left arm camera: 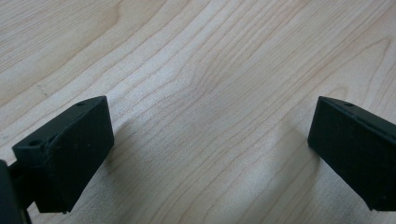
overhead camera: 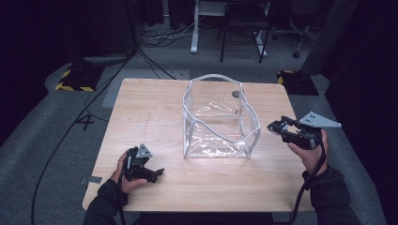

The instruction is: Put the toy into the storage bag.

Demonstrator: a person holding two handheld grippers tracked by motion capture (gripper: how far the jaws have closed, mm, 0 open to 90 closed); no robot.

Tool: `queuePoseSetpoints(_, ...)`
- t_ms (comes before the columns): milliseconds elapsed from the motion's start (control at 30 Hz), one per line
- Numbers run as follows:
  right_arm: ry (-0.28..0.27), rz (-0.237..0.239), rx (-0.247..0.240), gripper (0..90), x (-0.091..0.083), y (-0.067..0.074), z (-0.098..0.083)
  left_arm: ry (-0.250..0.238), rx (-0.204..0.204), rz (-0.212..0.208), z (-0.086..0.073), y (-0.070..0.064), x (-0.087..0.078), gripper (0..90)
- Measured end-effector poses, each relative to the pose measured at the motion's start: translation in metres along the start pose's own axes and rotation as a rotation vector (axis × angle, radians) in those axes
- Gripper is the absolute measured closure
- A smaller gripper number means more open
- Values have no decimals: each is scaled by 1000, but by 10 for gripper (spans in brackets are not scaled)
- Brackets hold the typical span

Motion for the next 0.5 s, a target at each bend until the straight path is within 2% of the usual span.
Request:
queuePoseSetpoints(333,-34,-6,7,485,9,-7,35,1,0,-2,0,0,0,5)
queuePoseSetpoints(500,-34,-20,-14,485,13,-8,53,1,0,-2,0,0,0,5)
Point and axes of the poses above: each handheld gripper's, and its own axes: x roughly forward along the jaws, z roughly out of its top, y roughly to its left, the point moved 5 cm from there along x, roughly forward along the jaws, and after that the axes turned 5 degrees about -y, right-handed, at the moved point
